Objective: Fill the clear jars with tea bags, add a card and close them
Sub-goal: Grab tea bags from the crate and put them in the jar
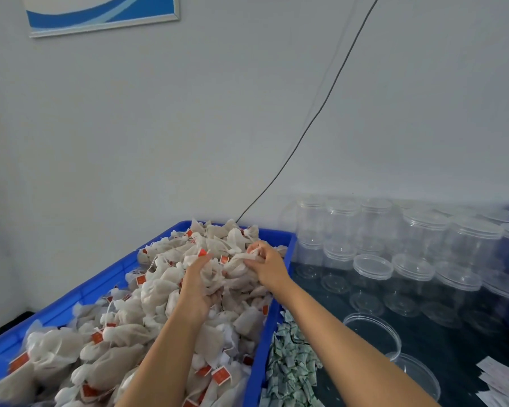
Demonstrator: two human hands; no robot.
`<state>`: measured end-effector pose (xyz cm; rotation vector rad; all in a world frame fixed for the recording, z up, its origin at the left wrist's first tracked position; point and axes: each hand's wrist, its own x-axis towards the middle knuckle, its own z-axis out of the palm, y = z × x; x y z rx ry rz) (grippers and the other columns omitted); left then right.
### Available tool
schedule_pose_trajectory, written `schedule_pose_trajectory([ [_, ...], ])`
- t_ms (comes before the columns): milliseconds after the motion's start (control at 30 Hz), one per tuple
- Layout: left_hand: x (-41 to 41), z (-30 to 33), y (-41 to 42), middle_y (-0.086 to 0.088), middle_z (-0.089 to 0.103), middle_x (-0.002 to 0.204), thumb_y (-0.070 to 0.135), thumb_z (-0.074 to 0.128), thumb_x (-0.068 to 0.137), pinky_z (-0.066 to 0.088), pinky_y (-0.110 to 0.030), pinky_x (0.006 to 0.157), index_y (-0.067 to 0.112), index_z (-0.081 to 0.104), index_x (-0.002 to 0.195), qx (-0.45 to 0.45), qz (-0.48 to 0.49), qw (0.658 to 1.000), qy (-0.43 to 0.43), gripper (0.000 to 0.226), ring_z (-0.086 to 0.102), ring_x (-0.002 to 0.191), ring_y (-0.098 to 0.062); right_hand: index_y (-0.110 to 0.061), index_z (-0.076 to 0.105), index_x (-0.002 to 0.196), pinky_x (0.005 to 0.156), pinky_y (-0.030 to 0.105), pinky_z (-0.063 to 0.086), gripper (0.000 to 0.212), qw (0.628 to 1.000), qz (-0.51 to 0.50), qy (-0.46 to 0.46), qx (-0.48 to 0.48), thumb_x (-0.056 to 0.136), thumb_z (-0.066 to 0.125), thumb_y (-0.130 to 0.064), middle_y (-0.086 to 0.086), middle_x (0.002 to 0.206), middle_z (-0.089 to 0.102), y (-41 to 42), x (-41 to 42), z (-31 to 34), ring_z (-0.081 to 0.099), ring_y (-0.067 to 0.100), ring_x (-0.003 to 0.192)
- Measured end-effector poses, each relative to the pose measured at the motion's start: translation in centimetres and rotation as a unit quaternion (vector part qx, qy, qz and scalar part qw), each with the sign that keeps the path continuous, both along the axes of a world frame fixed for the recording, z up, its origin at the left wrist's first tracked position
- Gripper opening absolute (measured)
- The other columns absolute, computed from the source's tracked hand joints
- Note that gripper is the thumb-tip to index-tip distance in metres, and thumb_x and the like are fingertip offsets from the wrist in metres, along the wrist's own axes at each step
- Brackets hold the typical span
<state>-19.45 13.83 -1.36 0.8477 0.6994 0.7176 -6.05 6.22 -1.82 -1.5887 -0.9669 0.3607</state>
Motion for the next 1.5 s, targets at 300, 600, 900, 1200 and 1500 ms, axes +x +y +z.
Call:
schedule_pose_trajectory([
  [300, 2.1, 2.4, -5.4, -0.014, 0.072, 0.1, 0.048, 0.065, 0.082, 0.059, -0.042, 0.08, 0.01, 0.066, 0.113, 0.016, -0.188, 0.981, -0.034, 0.05, 0.07, 0.088, -0.027, -0.024, 0.058, 0.082, 0.043, 0.017, 0.04, 0.018, 0.998, 0.058, 0.011, 0.033, 0.091, 0.064, -0.009, -0.017, 0.067, 0.06, -7.5, 0.6, 5.7, 0.053, 0.001, 0.057],
  [600, 7.3, 4.5, -15.2, -0.011, 0.066, 0.078, 0.029, 0.069, 0.087, 0.052, -0.022, 0.042, 0.006, 0.064, 0.099, -0.031, -0.261, 0.963, -0.059, 0.027, 0.062, 0.049, -0.017, -0.006, 0.067, 0.104, 0.059, 0.016, 0.051, 0.017, 0.999, -0.017, -0.001, 0.029, 0.088, 0.068, -0.01, -0.003, 0.082, 0.065, -18.3, 3.0, 7.6, 0.062, 0.006, 0.073],
  [900, 9.8, -0.6, -19.3, -0.018, 0.066, 0.097, 0.023, 0.073, 0.084, 0.052, -0.026, 0.046, -0.001, 0.06, 0.116, 0.0, -0.136, 0.991, -0.014, 0.042, 0.065, 0.066, -0.022, -0.012, 0.066, 0.104, 0.053, 0.015, 0.047, 0.014, 0.991, -0.098, 0.052, -0.069, 0.093, 0.059, -0.008, 0.008, 0.098, 0.063, -24.3, 4.9, 2.3, 0.059, 0.01, 0.077],
  [1200, 7.7, -1.9, -18.5, -0.011, 0.066, 0.086, 0.023, 0.071, 0.085, 0.053, -0.027, 0.053, 0.008, 0.065, 0.103, 0.061, -0.103, 0.992, -0.032, 0.024, 0.062, 0.065, -0.018, -0.012, 0.067, 0.101, 0.066, 0.032, 0.048, 0.022, 0.976, -0.053, 0.211, 0.017, 0.094, 0.051, 0.001, 0.01, 0.098, 0.067, -23.6, 4.7, 0.6, 0.06, 0.024, 0.086],
  [1500, 8.5, -1.5, -19.7, -0.021, 0.067, 0.11, 0.019, 0.069, 0.087, 0.055, -0.026, 0.055, 0.003, 0.061, 0.115, 0.091, -0.141, 0.985, -0.051, 0.033, 0.068, 0.088, -0.026, -0.018, 0.066, 0.101, 0.08, 0.023, 0.053, 0.032, 0.994, -0.096, -0.046, 0.001, 0.083, 0.057, 0.008, -0.004, 0.09, 0.064, -23.4, 3.6, -1.0, 0.061, 0.013, 0.089],
])
